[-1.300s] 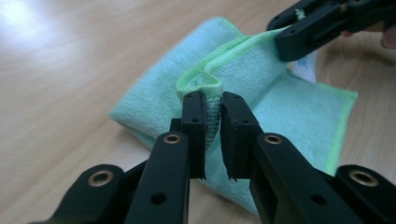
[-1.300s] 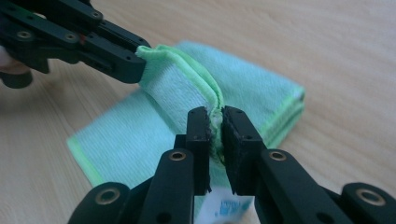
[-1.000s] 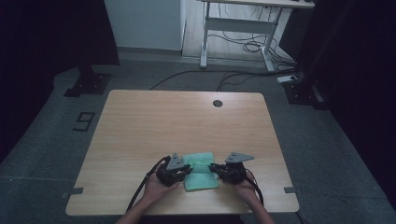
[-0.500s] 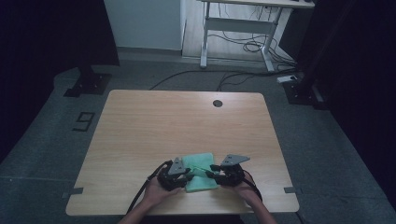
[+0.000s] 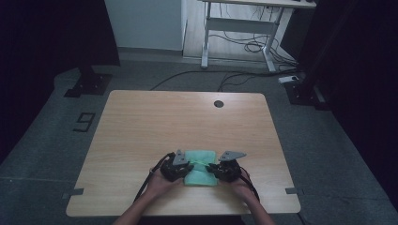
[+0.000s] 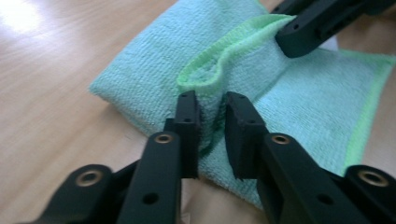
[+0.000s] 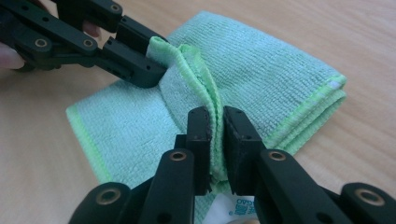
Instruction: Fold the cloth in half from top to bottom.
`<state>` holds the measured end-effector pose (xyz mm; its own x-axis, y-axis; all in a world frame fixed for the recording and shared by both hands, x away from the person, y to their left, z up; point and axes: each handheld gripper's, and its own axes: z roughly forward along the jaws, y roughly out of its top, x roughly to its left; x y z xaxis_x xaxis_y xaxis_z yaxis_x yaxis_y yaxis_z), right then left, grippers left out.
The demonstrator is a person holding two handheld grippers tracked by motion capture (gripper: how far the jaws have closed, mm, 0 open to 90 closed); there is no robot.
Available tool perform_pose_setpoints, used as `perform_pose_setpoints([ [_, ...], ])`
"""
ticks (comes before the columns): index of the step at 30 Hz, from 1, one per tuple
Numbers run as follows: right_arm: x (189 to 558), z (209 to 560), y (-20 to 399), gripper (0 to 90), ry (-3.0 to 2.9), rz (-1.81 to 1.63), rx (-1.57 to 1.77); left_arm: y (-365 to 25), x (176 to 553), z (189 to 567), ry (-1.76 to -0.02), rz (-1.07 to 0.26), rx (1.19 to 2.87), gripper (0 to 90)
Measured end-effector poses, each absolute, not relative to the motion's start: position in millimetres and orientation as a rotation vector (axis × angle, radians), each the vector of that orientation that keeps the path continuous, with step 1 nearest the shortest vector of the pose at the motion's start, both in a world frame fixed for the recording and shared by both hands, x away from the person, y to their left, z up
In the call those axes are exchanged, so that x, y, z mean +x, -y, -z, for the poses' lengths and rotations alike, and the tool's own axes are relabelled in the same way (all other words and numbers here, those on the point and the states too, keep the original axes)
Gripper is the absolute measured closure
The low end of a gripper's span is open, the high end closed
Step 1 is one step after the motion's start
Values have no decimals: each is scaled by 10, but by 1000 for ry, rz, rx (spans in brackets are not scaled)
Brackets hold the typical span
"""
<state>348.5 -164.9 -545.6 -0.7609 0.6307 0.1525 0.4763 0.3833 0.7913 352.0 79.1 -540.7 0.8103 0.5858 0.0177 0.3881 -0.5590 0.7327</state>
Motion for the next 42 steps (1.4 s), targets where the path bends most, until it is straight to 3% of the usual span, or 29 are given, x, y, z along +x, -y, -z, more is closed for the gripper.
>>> perform_pose_setpoints([
  [3, 3548, 5457, 1637, 814, -2436, -1328, 1044, -804, 3603, 5380, -744, -306, 2221, 829],
  [10, 3459, 5387, 1662, 811, -2409, -1369, 1020, -849, 3458, 5262, -717, -339, 2172, 833],
  [13, 3383, 5361, 1692, 803, -2400, -1388, 1004, -847, 3363, 5249, -696, -309, 2172, 770],
  [19, 3261, 5442, 1723, 776, -2450, -1356, 980, -784, 3174, 5357, -635, -350, 2235, 737],
  [24, 3184, 5408, 1729, 674, -2474, -1367, 928, -822, 3131, 5359, -634, -308, 2204, 696],
  [29, 3104, 5361, 1752, 665, -2468, -1387, 907, -848, 3060, 5341, -615, -317, 2188, 677],
  [36, 3074, 5373, 1836, 649, -2492, -1407, 932, -850, 2926, 5328, -531, -274, 2180, 552],
  [42, 3131, 5306, 1911, 562, -2405, -1432, 1005, -936, 2947, 5288, -545, -247, 2132, 518],
])
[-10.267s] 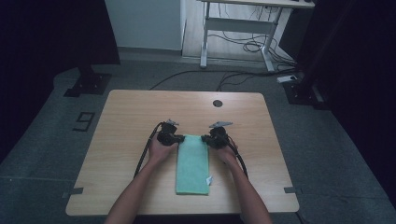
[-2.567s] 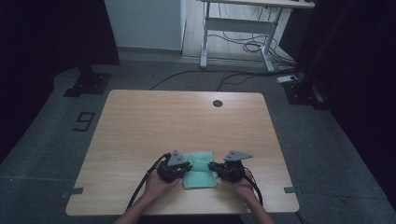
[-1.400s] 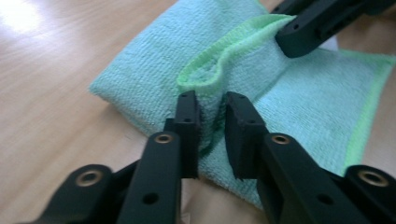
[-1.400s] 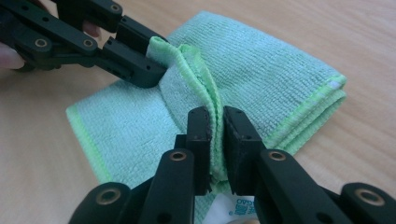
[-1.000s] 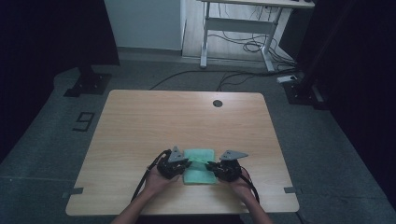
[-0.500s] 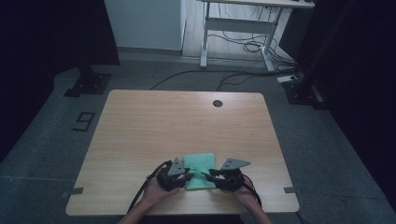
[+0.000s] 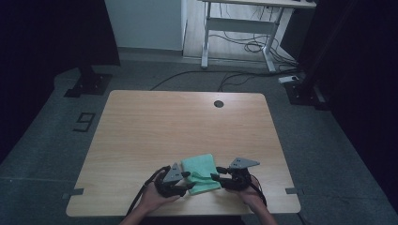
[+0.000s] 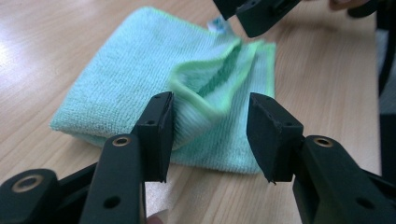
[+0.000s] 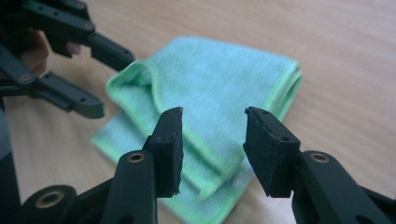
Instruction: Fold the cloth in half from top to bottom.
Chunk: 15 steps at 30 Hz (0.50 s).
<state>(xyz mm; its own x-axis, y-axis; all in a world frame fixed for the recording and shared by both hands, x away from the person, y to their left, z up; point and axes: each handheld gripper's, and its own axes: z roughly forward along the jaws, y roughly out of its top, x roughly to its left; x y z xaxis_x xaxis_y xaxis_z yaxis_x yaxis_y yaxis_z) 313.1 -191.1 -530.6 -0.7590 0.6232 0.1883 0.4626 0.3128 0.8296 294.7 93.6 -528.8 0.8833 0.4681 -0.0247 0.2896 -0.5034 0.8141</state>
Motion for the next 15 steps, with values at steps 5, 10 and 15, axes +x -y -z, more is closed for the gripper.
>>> perform_pose_setpoints([
  [5, 3294, 5275, 1823, 556, -2404, -1426, 1007, -998, 2998, 5173, -581, -241, 2072, 505],
  [10, 3412, 5352, 1669, 552, -2464, -1346, 977, -1028, 3151, 5171, -673, -250, 2053, 496],
  [15, 3357, 5402, 1635, 552, -2498, -1314, 951, -1027, 3339, 5274, -779, -227, 2076, 497],
])
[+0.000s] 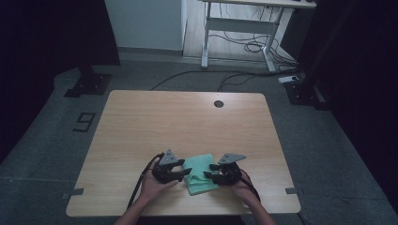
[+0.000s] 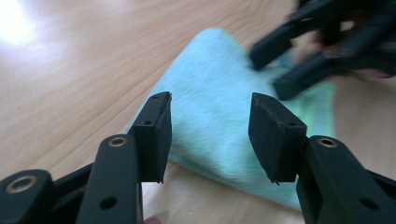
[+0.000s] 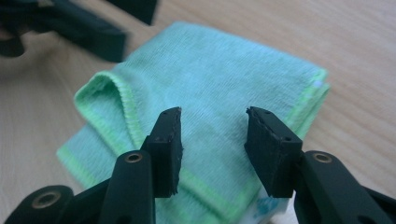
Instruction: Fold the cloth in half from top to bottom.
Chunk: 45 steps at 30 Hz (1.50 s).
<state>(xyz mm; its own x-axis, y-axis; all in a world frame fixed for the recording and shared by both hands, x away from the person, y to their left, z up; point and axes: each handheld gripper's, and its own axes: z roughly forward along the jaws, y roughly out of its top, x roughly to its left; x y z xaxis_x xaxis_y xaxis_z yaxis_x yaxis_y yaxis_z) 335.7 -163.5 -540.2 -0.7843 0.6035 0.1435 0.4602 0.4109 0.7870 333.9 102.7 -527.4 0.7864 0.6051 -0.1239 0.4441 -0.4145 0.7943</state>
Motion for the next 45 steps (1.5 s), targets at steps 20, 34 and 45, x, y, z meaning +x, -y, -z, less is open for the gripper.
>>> perform_pose_setpoints([
  [20, 3294, 5487, 1561, 560, -2412, -1260, 1087, -737, 3907, 5375, -750, -207, 2239, 496],
  [34, 3170, 5486, 1549, 457, -2386, -1252, 1097, -802, 3431, 5275, -665, -259, 2233, 438],
  [45, 3084, 5462, 1621, 442, -2384, -1254, 1027, -860, 3228, 5298, -687, -310, 2210, 468],
])
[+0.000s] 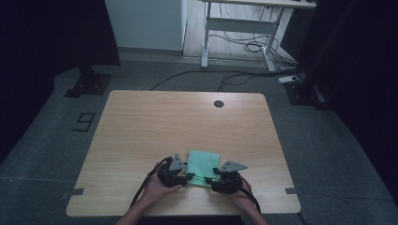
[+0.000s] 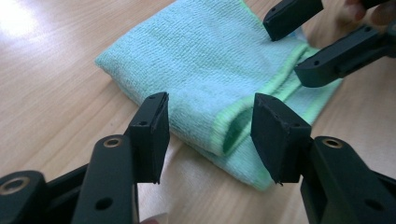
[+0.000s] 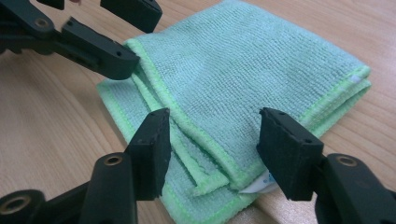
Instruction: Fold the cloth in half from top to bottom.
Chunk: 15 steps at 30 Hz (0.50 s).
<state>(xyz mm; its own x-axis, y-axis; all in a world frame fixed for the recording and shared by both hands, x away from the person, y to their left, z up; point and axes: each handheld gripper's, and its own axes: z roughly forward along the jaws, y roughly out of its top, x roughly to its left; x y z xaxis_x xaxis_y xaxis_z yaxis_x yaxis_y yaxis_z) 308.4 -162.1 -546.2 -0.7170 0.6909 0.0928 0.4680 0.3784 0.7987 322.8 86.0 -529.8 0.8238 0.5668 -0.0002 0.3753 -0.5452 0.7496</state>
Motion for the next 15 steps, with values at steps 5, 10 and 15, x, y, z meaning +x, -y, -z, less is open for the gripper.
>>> perform_pose_setpoints([
  [5, 3084, 5413, 1581, 477, -2375, -1259, 983, -839, 3183, 5296, -678, -310, 2218, 437],
  [10, 3092, 5342, 1501, 510, -2396, -1285, 920, -809, 3123, 5330, -663, -328, 2248, 408],
  [15, 3156, 5394, 1378, 512, -2474, -1257, 865, -814, 3126, 5375, -682, -331, 2252, 402],
])
